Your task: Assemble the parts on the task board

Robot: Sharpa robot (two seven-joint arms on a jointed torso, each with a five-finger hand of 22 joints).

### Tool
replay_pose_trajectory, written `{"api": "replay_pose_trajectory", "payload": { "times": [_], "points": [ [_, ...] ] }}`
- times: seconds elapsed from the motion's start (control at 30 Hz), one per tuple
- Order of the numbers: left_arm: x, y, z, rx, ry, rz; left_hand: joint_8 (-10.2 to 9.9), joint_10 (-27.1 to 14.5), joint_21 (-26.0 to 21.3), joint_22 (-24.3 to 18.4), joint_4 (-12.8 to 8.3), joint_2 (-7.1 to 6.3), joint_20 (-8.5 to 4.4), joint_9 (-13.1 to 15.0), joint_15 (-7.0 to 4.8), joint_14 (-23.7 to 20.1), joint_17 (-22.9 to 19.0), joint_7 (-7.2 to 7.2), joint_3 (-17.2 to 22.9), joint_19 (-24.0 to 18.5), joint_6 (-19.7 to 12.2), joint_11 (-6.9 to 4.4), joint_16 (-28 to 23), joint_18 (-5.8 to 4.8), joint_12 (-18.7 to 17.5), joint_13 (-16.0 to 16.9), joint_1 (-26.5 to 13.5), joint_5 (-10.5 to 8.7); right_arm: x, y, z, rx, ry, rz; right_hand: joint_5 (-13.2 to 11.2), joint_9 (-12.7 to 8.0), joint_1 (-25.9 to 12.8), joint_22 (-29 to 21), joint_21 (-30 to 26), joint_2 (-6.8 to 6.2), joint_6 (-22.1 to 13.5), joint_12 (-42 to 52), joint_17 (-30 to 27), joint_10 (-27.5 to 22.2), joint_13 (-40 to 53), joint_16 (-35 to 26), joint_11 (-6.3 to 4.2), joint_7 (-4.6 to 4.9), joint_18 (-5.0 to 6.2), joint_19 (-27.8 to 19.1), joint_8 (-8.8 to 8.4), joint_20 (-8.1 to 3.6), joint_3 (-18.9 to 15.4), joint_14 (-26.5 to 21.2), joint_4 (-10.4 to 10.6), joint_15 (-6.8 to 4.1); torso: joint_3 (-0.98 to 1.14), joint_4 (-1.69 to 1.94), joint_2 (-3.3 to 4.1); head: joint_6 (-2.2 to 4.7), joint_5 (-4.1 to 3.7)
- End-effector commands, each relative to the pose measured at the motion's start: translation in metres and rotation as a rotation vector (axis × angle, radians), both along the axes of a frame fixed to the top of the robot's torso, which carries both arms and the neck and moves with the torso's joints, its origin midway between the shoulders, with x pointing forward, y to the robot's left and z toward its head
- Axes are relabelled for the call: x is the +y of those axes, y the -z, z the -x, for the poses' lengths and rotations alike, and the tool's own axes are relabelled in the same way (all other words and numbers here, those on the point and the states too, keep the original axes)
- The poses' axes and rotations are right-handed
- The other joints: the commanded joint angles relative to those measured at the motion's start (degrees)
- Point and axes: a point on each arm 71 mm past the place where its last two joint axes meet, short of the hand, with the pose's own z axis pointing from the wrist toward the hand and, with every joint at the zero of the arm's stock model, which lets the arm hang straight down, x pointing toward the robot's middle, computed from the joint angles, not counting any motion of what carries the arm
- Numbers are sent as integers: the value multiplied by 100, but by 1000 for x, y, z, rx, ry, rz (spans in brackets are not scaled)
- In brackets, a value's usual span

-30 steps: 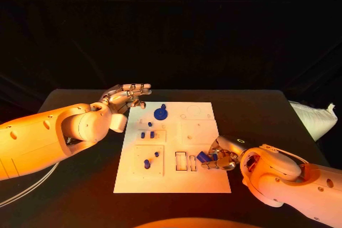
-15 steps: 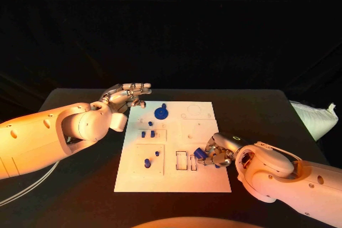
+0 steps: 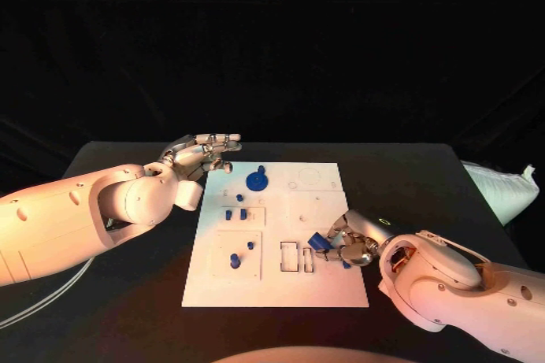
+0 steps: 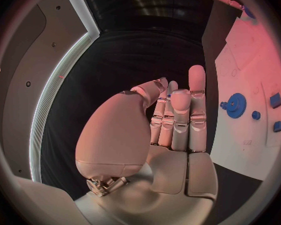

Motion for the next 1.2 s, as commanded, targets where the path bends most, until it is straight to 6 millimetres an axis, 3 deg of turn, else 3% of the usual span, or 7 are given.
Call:
{"api": "replay_pose_trajectory", "payload": {
  "times": [0.03,0.27,0.37,0.5,0.67,1.07,1.2],
  "points": [
    [-3,-1,1,-5,24,9,11,-46,-17,-6,-24,36,16,-7,-2,-57,-7,4,-3,-33,-51,-10,-23,108,24,-8,-11,26,1,-2,1,37,56,-80,38,134,315,478,23,399,40,-24,918,18,25,24,0,-25,-62,183,1,-57,-4,486,64,-24,-1,9,6,16,-8],
    [-4,-1,1,-5,26,10,11,-46,-17,-6,-24,36,16,-7,-2,-57,-7,4,-3,-33,-51,-10,-23,108,24,-8,-11,26,11,-1,2,80,36,-95,133,171,249,517,48,378,82,9,962,49,70,48,-12,-41,-71,199,11,-60,-17,495,127,-31,-5,13,-1,22,-5],
    [-4,-1,1,-5,28,11,11,-46,-17,-6,-24,36,16,-7,-2,-57,-7,4,-3,-33,-51,-10,-23,108,24,-8,-11,26,19,2,3,119,5,-86,202,208,80,535,59,380,133,21,977,75,98,56,-20,-55,-75,207,20,-65,-63,497,223,-37,-8,8,-4,11,16],
    [-5,-1,1,-5,29,11,11,-46,-17,-6,-24,36,16,-7,-2,-57,-7,4,-3,-33,-51,-10,-23,108,24,-8,-11,26,29,6,4,155,-27,-76,280,258,-166,559,74,412,221,47,1003,113,140,70,-44,-84,-79,216,30,-78,-132,502,241,-55,0,7,7,6,29],
    [-5,-1,1,-6,29,12,11,-46,-17,-6,-24,36,16,-7,-2,-57,-7,4,-3,-33,-51,-10,-23,108,24,-8,-11,26,36,10,3,176,-51,-61,424,306,-343,588,92,445,287,39,1032,140,157,85,-69,-112,-85,228,28,-98,-199,507,240,-76,-6,9,4,-6,37],
    [-4,-1,2,-5,29,11,10,-59,-20,-7,-35,34,16,-8,-1,-57,-1,8,-5,-35,-61,-7,-16,109,29,-10,-10,29,43,15,-1,173,-79,-23,350,406,-575,606,102,492,376,-26,1051,168,136,94,-106,-154,-89,235,46,-128,-304,510,239,-108,1,3,6,-12,51],
    [-5,-1,2,-5,31,12,10,-59,-20,-7,-35,34,16,-8,-1,-57,-1,8,-5,-35,-61,-7,-16,109,29,-10,-10,29,44,15,-2,161,-80,-16,147,462,-737,603,98,497,383,-54,1049,178,134,93,-113,-163,-88,234,38,-137,-404,509,239,-115,0,-1,5,-11,57]
  ]
}}
